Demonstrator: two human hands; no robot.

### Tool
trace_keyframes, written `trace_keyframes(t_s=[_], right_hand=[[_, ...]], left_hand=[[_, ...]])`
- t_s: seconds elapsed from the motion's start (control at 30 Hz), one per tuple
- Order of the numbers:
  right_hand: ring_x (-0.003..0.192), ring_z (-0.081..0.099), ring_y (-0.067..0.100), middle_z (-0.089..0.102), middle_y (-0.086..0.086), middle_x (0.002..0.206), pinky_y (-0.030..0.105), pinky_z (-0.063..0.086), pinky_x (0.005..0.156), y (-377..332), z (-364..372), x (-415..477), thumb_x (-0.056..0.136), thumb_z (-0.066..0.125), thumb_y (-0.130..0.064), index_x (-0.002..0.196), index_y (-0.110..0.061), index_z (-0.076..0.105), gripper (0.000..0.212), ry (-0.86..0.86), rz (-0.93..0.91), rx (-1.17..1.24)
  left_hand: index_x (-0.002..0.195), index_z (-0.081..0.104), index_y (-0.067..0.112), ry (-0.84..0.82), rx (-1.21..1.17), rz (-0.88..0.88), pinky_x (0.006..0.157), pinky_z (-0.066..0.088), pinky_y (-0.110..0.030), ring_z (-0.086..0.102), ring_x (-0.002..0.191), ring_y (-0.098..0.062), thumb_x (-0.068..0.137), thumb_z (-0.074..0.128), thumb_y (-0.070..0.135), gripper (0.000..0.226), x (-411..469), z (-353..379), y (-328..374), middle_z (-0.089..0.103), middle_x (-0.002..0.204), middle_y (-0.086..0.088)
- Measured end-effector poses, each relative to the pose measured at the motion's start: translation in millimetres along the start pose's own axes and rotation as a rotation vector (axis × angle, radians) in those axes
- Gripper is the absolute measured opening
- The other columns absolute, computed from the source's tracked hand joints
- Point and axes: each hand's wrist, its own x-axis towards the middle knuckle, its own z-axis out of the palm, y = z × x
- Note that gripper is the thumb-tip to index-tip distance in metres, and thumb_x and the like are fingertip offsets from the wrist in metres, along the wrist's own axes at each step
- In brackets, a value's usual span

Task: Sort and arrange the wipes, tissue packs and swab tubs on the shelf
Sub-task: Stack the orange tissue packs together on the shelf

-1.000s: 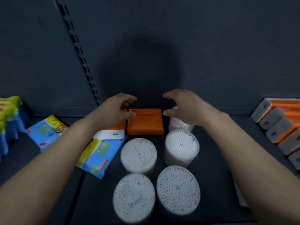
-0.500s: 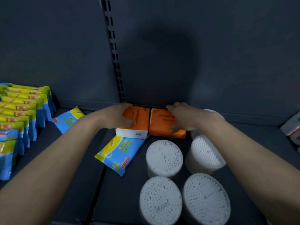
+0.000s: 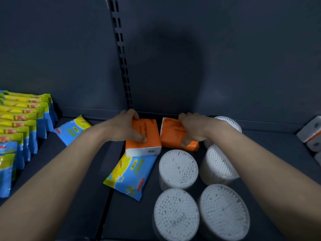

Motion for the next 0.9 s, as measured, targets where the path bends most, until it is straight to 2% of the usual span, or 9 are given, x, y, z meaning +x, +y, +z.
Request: trace_keyframes(t_s=[0.1, 0.17, 0.23, 0.37, 0.47, 0.57, 0.67, 0.77, 0.9], right_hand=[[0.124, 0.036, 0.031, 0.035, 0.012, 0.134, 0.041, 0.032, 0.102, -3, -1, -2, 0.066, 0.079, -0.048, 0.139, -0.009, 0.029, 0.097, 0.027, 0.026, -0.051], [0.121, 0.035, 0.03, 0.035, 0.01, 0.13, 0.041, 0.03, 0.101, -5, -3, -4, 0.064, 0.078, -0.051, 0.135, -0.01, 0.038, 0.091, 0.058, 0.025, -0.082], [0.121, 0.034, 0.029, 0.034, 0.009, 0.13, 0.04, 0.03, 0.101, -6, -5, -7, 0.065, 0.079, -0.048, 0.135, -0.01, 0.039, 0.088, 0.09, 0.017, -0.052], [0.118, 0.045, 0.031, 0.045, 0.011, 0.129, 0.038, 0.039, 0.093, -12, -7, -15, 0.07, 0.08, -0.031, 0.132, -0.008, 0.033, 0.081, 0.14, -0.018, 0.113], [0.109, 0.052, 0.032, 0.054, 0.011, 0.117, 0.033, 0.033, 0.085, -17, -9, -23, 0.078, 0.073, -0.024, 0.127, -0.009, 0.033, 0.064, 0.239, -0.028, 0.155], [0.106, 0.053, 0.031, 0.056, 0.009, 0.112, 0.037, 0.032, 0.092, -19, -17, -33, 0.081, 0.067, -0.024, 0.124, -0.013, 0.034, 0.055, 0.415, -0.022, 0.151], [0.113, 0.048, 0.028, 0.053, 0.007, 0.119, 0.039, 0.03, 0.094, -19, -27, -50, 0.08, 0.065, -0.024, 0.129, -0.018, 0.038, 0.056, 0.574, -0.019, 0.13], [0.116, 0.045, 0.028, 0.051, 0.006, 0.12, 0.038, 0.028, 0.097, -16, -36, -74, 0.081, 0.065, -0.023, 0.13, -0.02, 0.041, 0.055, 0.684, 0.004, 0.146], [0.116, 0.043, 0.03, 0.05, 0.008, 0.12, 0.039, 0.028, 0.097, -6, -39, -112, 0.08, 0.065, -0.021, 0.13, -0.019, 0.043, 0.054, 0.766, 0.116, 0.154]], left_hand=[[0.14, 0.027, 0.021, 0.052, -0.003, -0.007, 0.09, 0.038, -0.028, 0.041, 0.112, -0.018, 0.059, 0.08, 0.05, 0.101, -7, -1, -3, 0.031, 0.126, 0.0], [0.135, 0.039, 0.019, 0.072, -0.004, -0.007, 0.093, 0.038, -0.03, 0.04, 0.116, -0.02, 0.057, 0.08, 0.053, 0.095, -11, -3, -6, 0.032, 0.123, -0.001], [0.124, 0.05, 0.019, 0.106, -0.034, 0.002, 0.09, 0.04, -0.03, 0.043, 0.11, -0.019, 0.058, 0.08, 0.051, 0.08, -15, -5, -8, 0.034, 0.117, -0.001], [0.11, 0.047, 0.019, 0.129, -0.129, 0.039, 0.076, 0.047, -0.029, 0.055, 0.092, -0.016, 0.061, 0.083, 0.04, 0.064, -23, -8, -10, 0.05, 0.11, 0.0], [0.096, 0.048, 0.016, 0.196, -0.237, 0.094, 0.068, 0.05, -0.031, 0.059, 0.081, -0.017, 0.063, 0.084, 0.029, 0.05, -30, -13, -11, 0.06, 0.092, -0.001], [0.112, 0.048, 0.016, 0.342, -0.321, 0.161, 0.061, 0.045, -0.02, 0.057, 0.083, -0.011, 0.069, 0.08, 0.021, 0.055, -38, -21, -9, 0.056, 0.098, 0.001], [0.132, 0.042, 0.019, 0.446, -0.377, 0.209, 0.06, 0.038, -0.013, 0.051, 0.083, -0.005, 0.073, 0.076, 0.02, 0.068, -48, -30, -3, 0.052, 0.111, 0.001], [0.126, 0.051, 0.021, 0.507, -0.474, 0.299, 0.061, 0.041, -0.015, 0.055, 0.086, -0.006, 0.075, 0.075, 0.019, 0.056, -61, -33, 5, 0.055, 0.115, 0.0], [0.11, 0.049, 0.024, 0.574, -0.579, 0.39, 0.062, 0.045, -0.018, 0.056, 0.087, -0.004, 0.075, 0.074, 0.021, 0.043, -75, -32, 21, 0.056, 0.1, 0.01]])
